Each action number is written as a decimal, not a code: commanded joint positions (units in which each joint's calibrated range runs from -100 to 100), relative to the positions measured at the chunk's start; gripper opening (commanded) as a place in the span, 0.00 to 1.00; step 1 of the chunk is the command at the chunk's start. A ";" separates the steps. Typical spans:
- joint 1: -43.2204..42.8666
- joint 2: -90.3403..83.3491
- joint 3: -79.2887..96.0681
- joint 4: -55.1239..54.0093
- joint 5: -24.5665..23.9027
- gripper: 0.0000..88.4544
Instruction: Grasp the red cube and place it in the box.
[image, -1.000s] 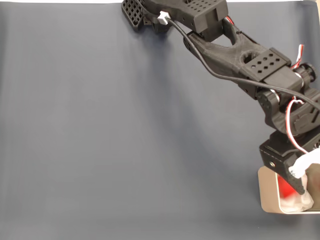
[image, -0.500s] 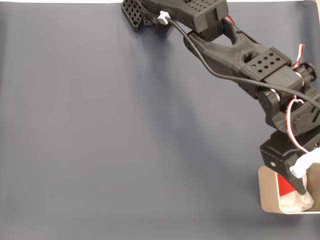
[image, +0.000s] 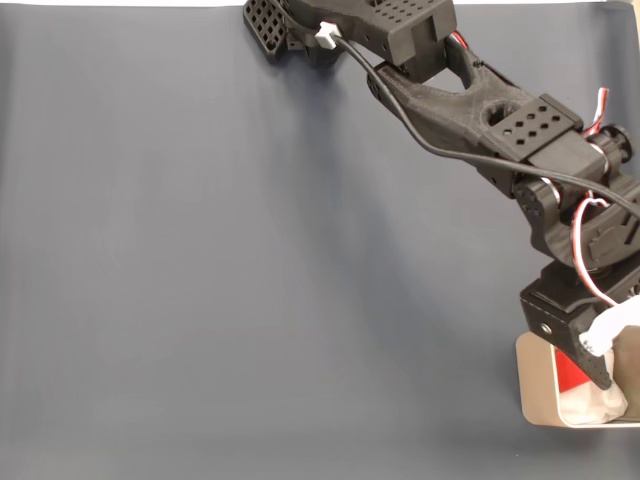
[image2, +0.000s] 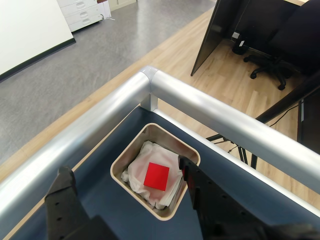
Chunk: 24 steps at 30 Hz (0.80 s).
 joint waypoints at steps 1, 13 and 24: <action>-0.70 -1.01 -2.51 -1.13 -0.20 0.52; 1.01 -5.00 3.69 -1.95 -0.68 0.00; 14.08 -26.14 34.89 -9.74 -1.90 0.00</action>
